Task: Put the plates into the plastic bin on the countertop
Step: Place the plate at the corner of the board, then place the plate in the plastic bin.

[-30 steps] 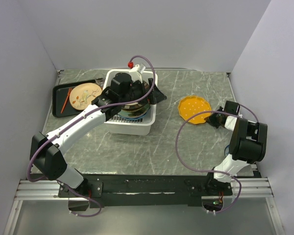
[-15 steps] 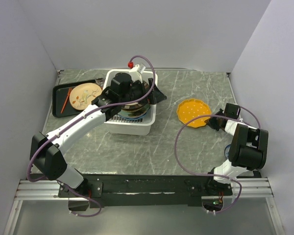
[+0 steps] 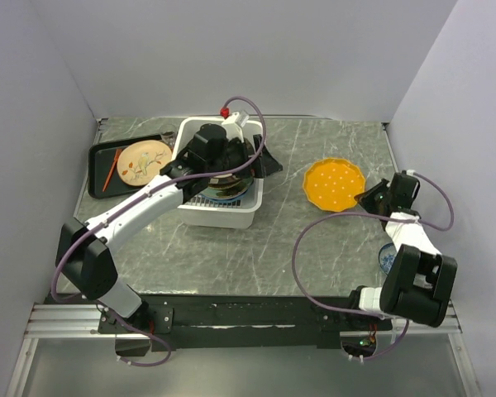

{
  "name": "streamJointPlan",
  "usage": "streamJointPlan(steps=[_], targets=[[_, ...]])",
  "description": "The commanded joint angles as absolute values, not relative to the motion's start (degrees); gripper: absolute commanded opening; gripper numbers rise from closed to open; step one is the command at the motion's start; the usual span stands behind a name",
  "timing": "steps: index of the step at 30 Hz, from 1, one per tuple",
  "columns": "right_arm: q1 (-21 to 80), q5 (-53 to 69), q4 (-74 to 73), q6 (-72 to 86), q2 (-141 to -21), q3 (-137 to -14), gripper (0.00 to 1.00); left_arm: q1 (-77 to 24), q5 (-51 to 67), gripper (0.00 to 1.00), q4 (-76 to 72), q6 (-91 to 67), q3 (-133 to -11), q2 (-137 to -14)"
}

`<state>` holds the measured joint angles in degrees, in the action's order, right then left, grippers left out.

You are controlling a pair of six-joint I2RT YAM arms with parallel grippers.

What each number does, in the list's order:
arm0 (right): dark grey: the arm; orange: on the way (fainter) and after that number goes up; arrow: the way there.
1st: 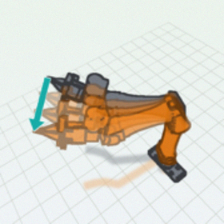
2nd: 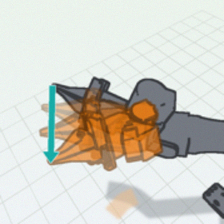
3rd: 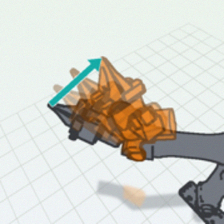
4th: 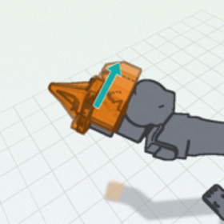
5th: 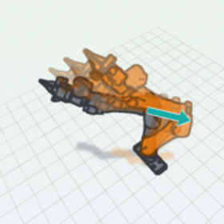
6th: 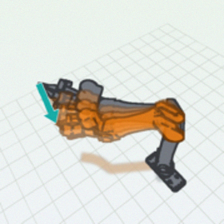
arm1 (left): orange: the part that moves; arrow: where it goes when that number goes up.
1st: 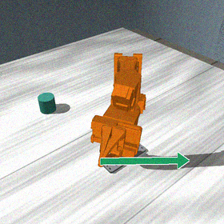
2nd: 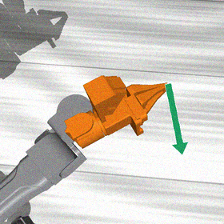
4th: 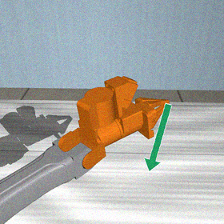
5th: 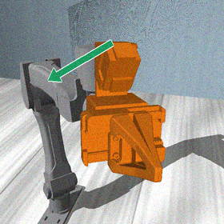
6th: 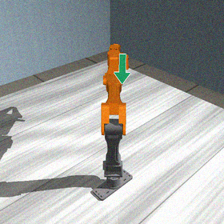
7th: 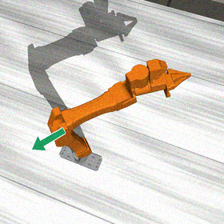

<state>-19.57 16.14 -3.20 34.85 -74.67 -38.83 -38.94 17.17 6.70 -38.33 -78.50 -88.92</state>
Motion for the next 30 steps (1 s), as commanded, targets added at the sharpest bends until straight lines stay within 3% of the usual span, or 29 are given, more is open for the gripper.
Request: streamJointPlan(steps=[1, 30], targets=[[-20.4, 21.4, 1.5, 37.3, -68.1, -40.0, 0.00, -38.9, 18.8, 0.99, 4.6, -38.2, -80.8, -89.5], [-20.5, 36.7, 0.4, 43.2, -54.6, -43.5, 0.00, -39.0, 21.8, 0.99, 1.5, -39.7, -81.3, -95.3]])
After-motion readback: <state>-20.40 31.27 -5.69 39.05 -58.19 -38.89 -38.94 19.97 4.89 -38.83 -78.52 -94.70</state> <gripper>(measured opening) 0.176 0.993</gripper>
